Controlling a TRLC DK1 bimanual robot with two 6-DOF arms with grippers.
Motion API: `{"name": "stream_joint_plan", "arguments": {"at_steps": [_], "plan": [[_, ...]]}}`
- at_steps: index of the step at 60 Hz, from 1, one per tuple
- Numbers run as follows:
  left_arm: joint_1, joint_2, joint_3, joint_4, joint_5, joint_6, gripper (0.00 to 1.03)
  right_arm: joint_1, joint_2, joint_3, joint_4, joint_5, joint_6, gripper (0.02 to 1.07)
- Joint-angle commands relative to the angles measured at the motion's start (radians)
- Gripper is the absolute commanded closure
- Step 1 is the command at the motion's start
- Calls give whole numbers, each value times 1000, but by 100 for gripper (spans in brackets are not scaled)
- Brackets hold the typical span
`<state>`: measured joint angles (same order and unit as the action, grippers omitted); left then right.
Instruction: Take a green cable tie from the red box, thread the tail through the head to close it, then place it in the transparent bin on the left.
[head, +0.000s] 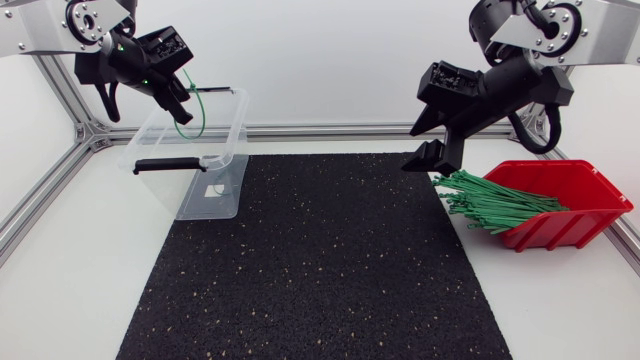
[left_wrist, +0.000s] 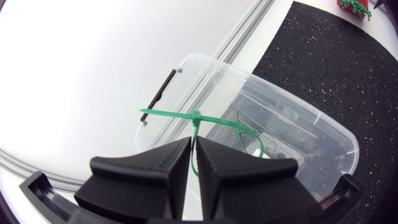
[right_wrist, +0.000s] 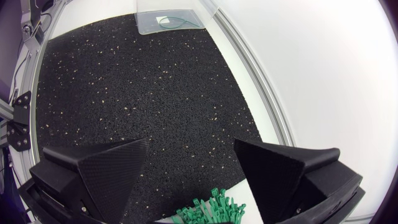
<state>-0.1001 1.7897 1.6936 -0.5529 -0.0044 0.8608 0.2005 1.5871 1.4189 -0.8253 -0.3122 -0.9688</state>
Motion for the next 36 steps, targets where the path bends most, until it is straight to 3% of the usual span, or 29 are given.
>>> {"name": "stream_joint_plan", "arguments": {"at_steps": [1,4,6,9,10,11,25,36], "plan": [[2,25,37,-8,-25,14,72,-12,-24,-35,5,9,4,7],[2,31,32,-8,-42,15,63,-16,-29,-41,6,9,4,7],[0,33,28,-8,-45,14,52,-23,-32,-44,8,9,4,7],[-1,34,17,-7,-46,11,21,-29,-38,-51,15,10,4,7],[-1,36,14,-5,-51,9,5,-30,-39,-54,20,13,4,7],[-3,36,11,-4,-54,7,1,-30,-41,-57,22,16,4,7],[-7,-19,-40,22,-60,-20,3,-42,-99,-117,49,36,21,7],[-9,-159,-163,142,-40,-62,3,-55,-173,-173,57,87,36,7]]}}
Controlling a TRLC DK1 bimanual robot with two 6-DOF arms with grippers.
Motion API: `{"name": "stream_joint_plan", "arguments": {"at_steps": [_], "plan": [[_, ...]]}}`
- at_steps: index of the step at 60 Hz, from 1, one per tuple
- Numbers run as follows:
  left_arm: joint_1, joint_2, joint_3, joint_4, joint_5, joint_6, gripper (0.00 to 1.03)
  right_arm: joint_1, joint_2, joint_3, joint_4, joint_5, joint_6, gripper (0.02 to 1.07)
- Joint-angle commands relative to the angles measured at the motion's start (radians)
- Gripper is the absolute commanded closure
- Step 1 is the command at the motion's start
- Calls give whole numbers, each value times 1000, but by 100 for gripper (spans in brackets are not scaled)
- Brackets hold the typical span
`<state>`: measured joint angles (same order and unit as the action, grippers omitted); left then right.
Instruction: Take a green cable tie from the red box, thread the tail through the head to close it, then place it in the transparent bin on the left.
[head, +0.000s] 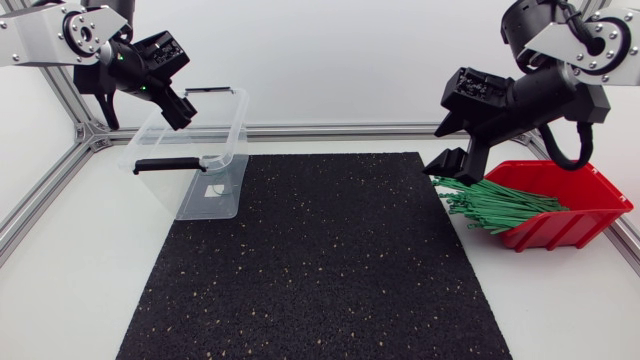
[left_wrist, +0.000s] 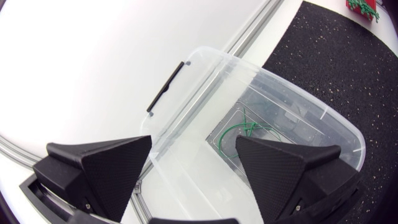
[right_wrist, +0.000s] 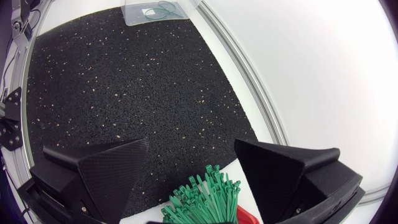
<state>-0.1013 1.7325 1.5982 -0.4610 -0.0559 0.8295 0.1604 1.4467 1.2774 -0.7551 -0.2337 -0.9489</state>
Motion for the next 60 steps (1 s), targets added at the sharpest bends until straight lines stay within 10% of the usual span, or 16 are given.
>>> {"name": "stream_joint_plan", "arguments": {"at_steps": [1,26,60], "plan": [[-9,-116,-81,62,13,-33,3,-19,-34,-32,-24,13,18,7],[-49,-459,-448,314,44,-245,4,-220,-325,-296,304,-96,203,7],[-94,-890,-874,381,4,-463,4,-328,-649,-670,542,-62,417,7]]}}
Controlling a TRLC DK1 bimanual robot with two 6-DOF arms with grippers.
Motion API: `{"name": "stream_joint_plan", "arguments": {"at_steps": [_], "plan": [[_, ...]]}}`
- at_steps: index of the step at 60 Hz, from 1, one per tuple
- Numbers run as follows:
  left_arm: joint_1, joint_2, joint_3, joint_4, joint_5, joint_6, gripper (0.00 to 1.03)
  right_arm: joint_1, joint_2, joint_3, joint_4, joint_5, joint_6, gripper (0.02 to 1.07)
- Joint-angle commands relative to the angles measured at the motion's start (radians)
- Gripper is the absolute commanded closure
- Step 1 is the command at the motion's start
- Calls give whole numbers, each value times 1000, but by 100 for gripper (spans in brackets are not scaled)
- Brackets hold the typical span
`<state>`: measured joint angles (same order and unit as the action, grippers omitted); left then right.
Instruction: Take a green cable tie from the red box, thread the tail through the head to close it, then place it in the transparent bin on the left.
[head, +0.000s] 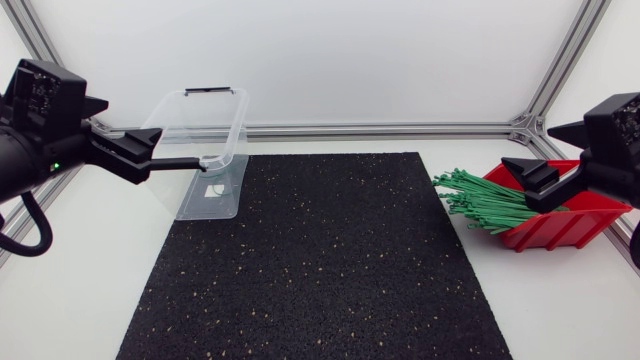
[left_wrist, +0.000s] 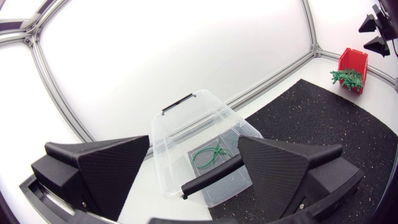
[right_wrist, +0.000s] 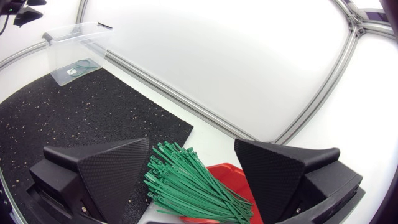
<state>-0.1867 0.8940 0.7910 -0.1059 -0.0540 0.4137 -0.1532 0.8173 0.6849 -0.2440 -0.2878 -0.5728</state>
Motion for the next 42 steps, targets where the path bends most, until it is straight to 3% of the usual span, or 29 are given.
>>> {"name": "stream_joint_plan", "arguments": {"at_steps": [1,13,23,29,34,42], "plan": [[-11,-63,-81,31,2,-49,4,-17,-29,-90,38,-8,47,7],[24,-208,-259,172,13,-116,4,-29,-139,-200,117,9,119,7],[46,-343,-398,275,17,-165,5,7,-211,-286,209,99,172,7],[56,-398,-446,287,17,-180,5,81,-247,-341,250,180,174,7],[67,-442,-476,272,21,-201,5,96,-325,-415,350,180,228,7],[86,-512,-525,246,26,-234,5,104,-395,-453,335,196,276,7]]}}
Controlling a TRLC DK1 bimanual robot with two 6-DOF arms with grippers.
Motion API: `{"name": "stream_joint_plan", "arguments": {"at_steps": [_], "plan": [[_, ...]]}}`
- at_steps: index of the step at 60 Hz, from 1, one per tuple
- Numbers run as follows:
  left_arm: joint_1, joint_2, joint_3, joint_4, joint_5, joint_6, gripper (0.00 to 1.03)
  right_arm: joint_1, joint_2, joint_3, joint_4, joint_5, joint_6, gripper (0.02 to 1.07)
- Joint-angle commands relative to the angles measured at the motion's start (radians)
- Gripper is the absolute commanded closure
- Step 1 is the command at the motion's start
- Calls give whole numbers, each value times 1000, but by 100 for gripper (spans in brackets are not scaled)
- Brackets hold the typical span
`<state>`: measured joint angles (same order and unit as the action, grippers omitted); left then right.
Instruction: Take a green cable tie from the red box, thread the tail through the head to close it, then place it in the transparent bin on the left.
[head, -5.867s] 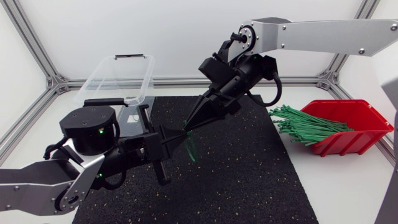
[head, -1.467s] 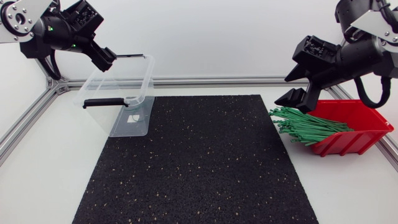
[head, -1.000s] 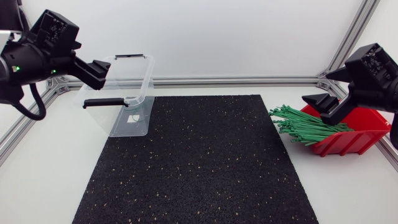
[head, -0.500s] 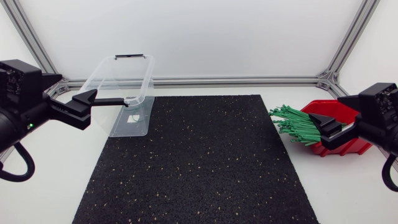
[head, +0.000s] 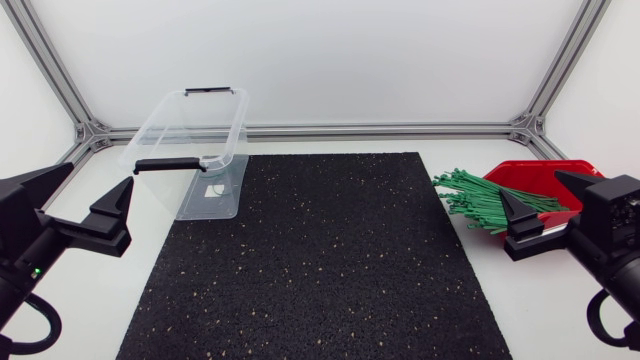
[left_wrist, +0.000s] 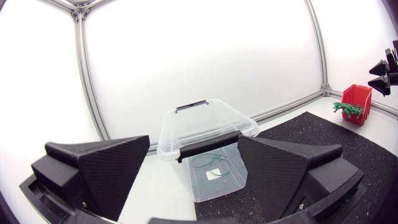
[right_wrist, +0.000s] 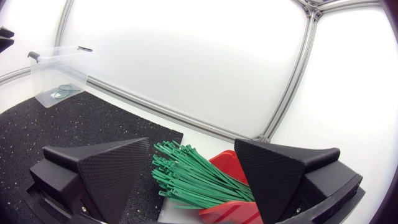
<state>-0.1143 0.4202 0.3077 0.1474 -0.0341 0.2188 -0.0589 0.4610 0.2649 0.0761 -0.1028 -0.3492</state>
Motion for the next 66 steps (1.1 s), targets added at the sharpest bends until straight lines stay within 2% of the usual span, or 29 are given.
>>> {"name": "stream_joint_plan", "arguments": {"at_steps": [1,45,66], "plan": [[15,-46,-47,-10,7,-43,5,11,-46,-37,13,12,58,7],[114,-420,-308,-147,34,-219,7,54,-418,-241,-67,93,319,7],[114,-420,-308,-147,34,-219,7,59,-461,-265,-76,103,349,7]]}}
